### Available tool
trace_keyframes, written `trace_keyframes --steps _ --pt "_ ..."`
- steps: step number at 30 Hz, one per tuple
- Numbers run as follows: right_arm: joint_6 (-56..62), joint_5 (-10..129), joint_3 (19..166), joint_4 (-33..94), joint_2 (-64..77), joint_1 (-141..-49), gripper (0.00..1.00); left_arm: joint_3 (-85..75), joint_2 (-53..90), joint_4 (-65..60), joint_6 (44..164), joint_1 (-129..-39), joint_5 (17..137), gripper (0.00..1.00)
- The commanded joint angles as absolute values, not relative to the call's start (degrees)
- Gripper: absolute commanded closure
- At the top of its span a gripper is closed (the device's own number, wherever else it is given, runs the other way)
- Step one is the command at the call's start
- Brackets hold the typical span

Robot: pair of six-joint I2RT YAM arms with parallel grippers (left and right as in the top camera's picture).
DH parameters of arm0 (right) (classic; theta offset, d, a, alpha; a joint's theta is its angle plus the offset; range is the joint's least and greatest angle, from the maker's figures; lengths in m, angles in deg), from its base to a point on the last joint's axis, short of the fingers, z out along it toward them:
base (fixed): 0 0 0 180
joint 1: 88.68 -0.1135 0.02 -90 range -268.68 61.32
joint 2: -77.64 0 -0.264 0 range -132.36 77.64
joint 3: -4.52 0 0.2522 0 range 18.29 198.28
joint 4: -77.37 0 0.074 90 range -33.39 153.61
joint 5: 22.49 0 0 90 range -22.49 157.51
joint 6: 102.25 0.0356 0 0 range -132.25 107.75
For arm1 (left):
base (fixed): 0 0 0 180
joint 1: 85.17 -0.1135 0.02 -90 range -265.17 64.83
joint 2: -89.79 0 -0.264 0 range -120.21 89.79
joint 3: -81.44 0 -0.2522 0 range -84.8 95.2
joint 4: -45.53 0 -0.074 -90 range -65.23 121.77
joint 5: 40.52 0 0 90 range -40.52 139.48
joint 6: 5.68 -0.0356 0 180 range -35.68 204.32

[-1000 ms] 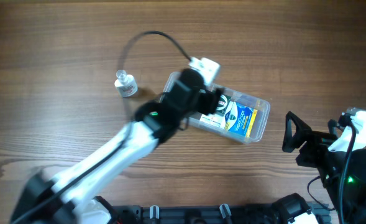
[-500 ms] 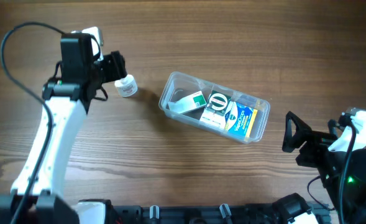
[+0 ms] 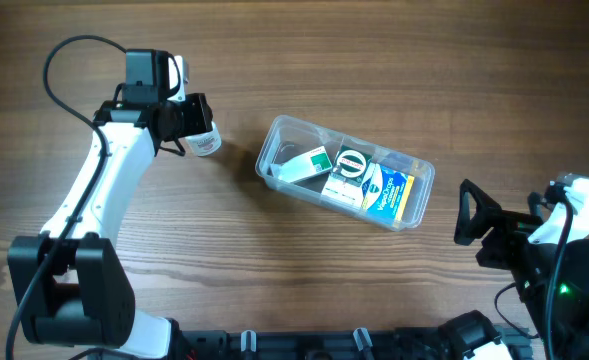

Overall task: Pack container
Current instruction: 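Grasp the small white bottle with the left gripper, then carry the white bottle into the container's left end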

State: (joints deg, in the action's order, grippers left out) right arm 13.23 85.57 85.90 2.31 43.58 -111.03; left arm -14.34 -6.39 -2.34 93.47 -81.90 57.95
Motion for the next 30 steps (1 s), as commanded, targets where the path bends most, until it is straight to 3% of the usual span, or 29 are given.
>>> trace_keyframes --steps 1,5,9,21,30 --pt "13.29 86.34 86.21 2.42 43.75 -111.16 0.0 -13.49 -6.61 -3.69 90.69 -81.68 58.17 0.55" --pt "13.29 86.32 86.21 2.42 43.75 -111.16 0.0 -13.49 -6.61 -4.31 90.43 -81.68 57.05 0.69" --pt "13.29 86.34 86.21 2.42 43.75 -111.16 0.0 -13.47 -6.0 -4.33 87.7 -80.89 56.88 0.75" --pt "13.31 86.32 86.21 2.44 43.75 -111.16 0.0 -2.89 9.17 -17.7 86.04 -71.1 43.42 0.78" --pt "13.29 86.32 86.21 2.42 43.75 -111.16 0.0 -1.12 13.61 -19.69 89.54 -52.3 43.42 0.78"
